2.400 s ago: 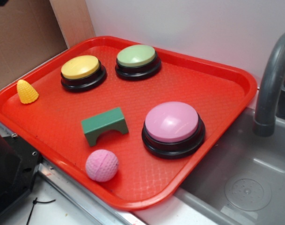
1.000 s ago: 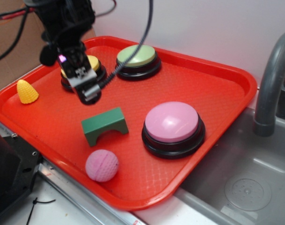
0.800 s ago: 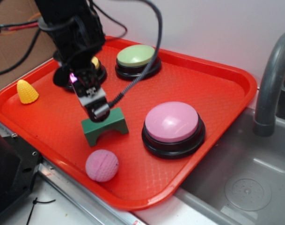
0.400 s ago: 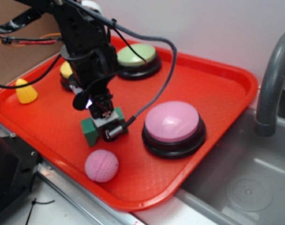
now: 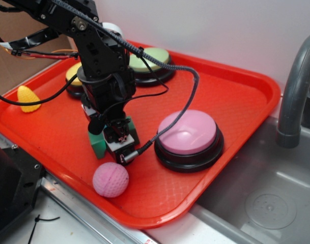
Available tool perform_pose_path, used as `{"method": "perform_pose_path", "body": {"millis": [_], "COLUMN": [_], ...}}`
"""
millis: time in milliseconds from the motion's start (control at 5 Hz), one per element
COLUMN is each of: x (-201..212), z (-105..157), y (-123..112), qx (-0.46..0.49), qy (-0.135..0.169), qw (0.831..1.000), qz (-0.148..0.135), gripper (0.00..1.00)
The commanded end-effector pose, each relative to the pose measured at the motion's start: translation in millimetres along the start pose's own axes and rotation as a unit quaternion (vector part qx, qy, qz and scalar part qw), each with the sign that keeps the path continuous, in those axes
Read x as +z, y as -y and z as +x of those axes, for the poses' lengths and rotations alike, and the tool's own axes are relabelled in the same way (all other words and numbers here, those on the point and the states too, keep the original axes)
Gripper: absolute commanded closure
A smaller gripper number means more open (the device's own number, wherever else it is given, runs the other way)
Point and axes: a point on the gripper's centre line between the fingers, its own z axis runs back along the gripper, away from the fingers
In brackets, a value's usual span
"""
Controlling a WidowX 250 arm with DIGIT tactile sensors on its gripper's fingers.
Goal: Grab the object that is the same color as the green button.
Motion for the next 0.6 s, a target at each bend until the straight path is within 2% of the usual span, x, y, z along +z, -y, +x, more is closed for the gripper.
{"method": "perform_pose_path", "body": {"millis": [0,200,400], "x": [2.3,12.6,35.6], "z": [6.2,4.5,-6.5], "y": [-4.1,-17.4,-32.2], "qx": [0.012,0.049,0.115], "qy": [0.019,0.008,-0.043], "qw": [1.0,0.998,0.992], "qz": [-0.016,-0.037,-0.03], "gripper": [1.0,1.0,1.0]}}
